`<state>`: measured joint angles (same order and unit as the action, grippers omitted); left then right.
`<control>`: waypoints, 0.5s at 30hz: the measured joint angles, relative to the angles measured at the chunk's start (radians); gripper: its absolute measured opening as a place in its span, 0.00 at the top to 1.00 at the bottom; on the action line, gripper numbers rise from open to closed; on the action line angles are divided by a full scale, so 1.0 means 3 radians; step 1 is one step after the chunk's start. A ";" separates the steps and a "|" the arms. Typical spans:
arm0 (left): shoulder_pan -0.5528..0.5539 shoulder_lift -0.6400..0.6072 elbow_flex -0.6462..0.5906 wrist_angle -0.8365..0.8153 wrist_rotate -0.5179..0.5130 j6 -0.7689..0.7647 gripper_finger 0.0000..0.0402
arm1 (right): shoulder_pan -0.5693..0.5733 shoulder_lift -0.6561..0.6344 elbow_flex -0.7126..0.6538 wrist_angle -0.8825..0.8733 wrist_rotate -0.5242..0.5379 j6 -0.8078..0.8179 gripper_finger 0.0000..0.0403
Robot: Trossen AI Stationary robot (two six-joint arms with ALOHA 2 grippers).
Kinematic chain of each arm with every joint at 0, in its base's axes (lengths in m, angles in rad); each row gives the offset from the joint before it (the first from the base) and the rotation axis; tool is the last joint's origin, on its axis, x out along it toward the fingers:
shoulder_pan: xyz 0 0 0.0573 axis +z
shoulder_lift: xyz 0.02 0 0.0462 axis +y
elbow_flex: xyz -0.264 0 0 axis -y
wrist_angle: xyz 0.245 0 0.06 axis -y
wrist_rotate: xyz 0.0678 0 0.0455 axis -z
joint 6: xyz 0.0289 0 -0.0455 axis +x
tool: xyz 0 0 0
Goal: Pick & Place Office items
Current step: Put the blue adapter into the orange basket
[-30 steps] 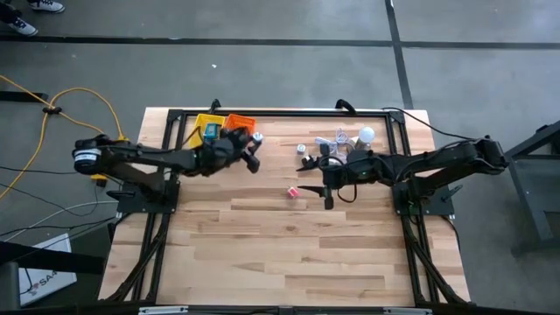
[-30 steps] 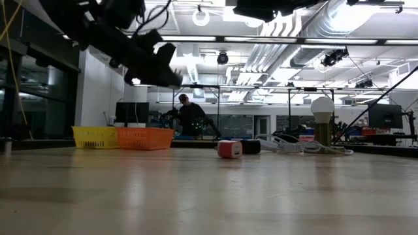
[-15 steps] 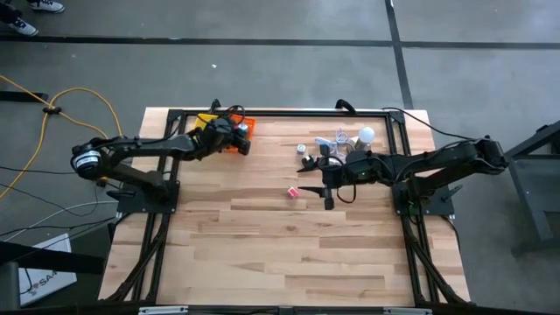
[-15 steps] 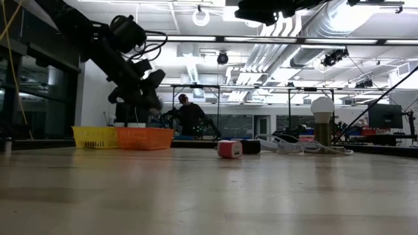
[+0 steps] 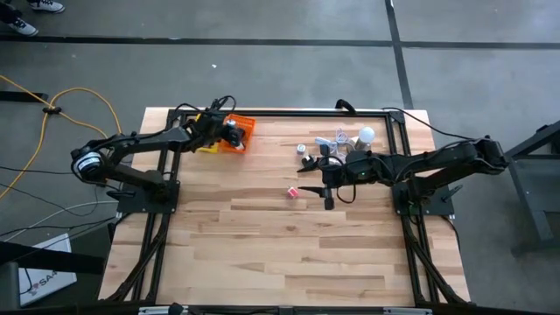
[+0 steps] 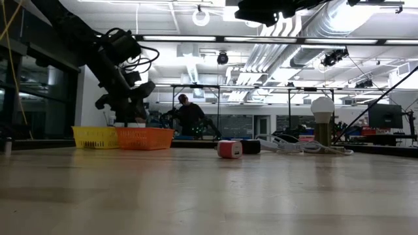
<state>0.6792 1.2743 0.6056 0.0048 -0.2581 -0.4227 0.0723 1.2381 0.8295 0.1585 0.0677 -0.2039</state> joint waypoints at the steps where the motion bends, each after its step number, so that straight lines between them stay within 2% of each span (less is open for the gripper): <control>1: 0.0000 0.0000 0.0000 0.0000 0.0000 0.0001 0.66 | 0.0000 0.0001 0.0000 0.0001 0.0000 0.0001 0.49; 8: -0.0033 0.0141 0.0000 0.0025 0.0043 0.0010 0.66 | 0.0000 0.0001 0.0000 0.0000 0.0000 0.0004 0.49; 15: -0.0005 0.0517 0.0001 0.0491 0.0023 0.0012 0.66 | 0.0000 0.0001 0.0000 0.0001 0.0000 0.0004 0.49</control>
<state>0.6777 1.4293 0.6060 0.1520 -0.2513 -0.4191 0.0723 1.2385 0.8295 0.1589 0.0679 -0.2028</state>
